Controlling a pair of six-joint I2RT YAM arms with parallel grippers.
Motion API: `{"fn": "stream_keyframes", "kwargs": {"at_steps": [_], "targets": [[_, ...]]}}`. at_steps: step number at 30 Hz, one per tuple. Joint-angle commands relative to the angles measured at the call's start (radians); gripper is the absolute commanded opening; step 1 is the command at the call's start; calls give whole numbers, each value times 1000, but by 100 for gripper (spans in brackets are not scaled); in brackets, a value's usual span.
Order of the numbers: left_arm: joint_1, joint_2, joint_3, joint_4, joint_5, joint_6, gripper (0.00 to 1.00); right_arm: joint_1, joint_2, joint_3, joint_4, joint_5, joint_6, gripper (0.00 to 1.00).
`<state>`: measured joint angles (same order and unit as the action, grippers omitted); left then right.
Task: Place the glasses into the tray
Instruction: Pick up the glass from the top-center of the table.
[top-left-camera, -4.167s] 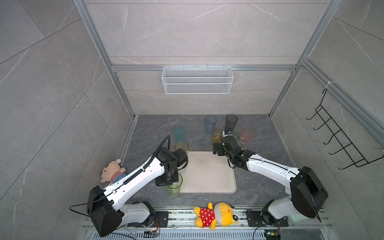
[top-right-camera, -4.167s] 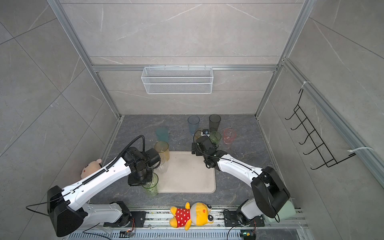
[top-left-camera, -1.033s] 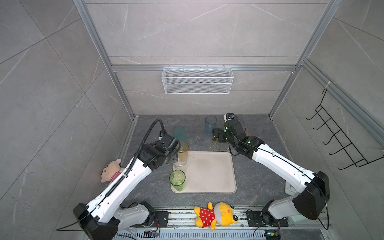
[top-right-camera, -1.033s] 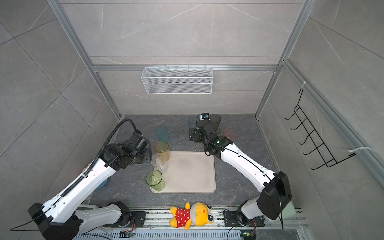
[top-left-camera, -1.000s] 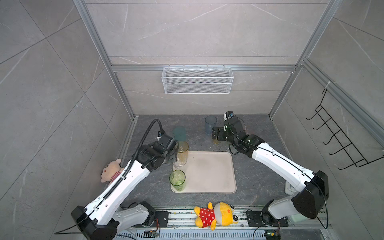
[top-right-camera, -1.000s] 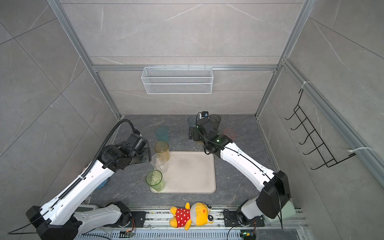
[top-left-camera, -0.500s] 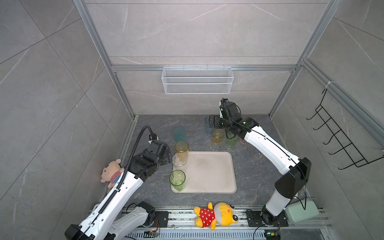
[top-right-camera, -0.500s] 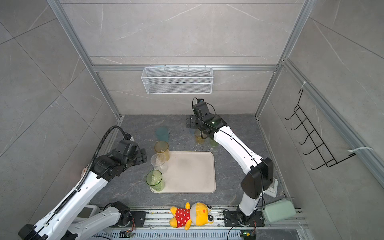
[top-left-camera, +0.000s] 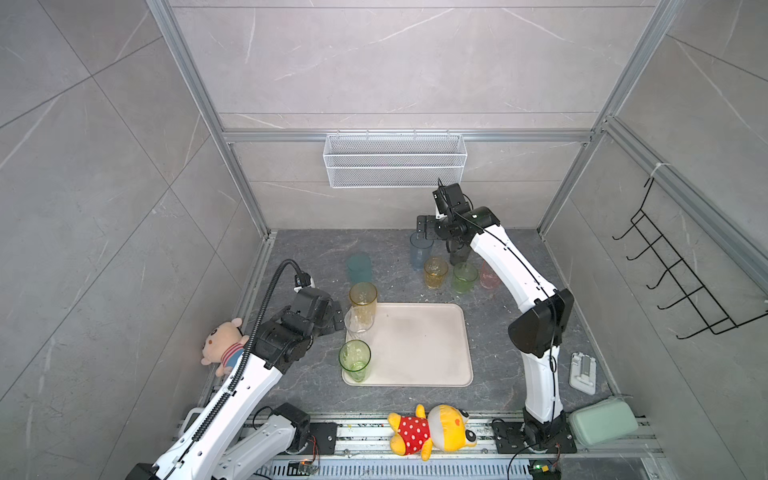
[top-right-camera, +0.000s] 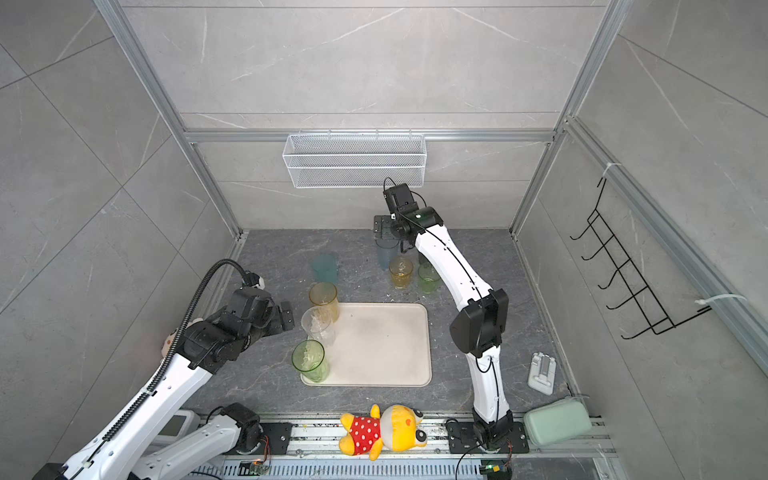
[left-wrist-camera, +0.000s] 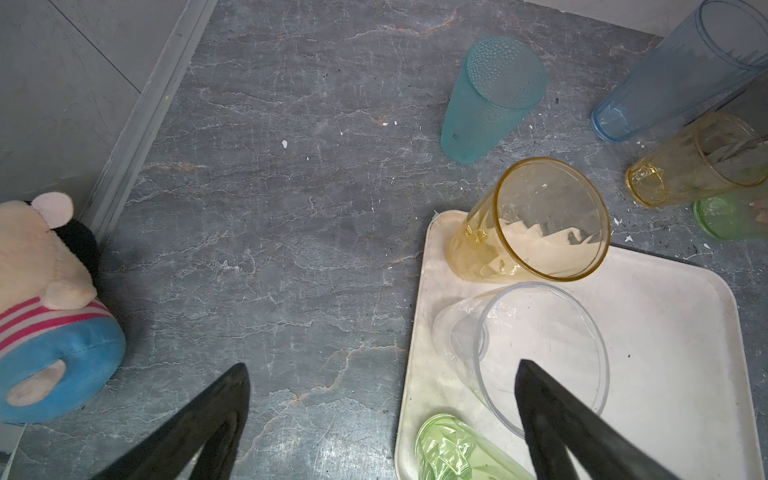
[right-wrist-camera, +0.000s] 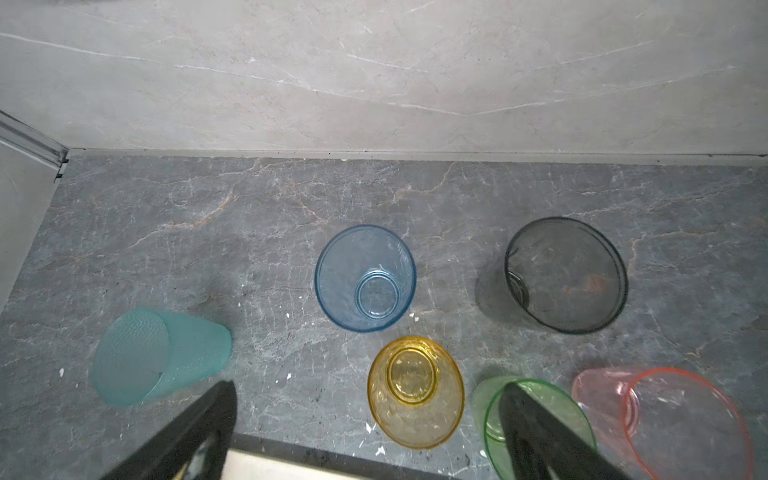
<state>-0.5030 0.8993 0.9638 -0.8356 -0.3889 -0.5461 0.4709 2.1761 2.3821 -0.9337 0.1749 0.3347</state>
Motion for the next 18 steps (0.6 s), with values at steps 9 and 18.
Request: {"fn": "stream_keyframes", "kwargs": {"at_steps": [9,18], "targets": [[6,-24,-11,15,10,-1,100,-39,365,587,-356,-85,-13,97],[6,-40,-31,12,22,-23,100,-48,359,472,-277,-100,-6,93]]}}
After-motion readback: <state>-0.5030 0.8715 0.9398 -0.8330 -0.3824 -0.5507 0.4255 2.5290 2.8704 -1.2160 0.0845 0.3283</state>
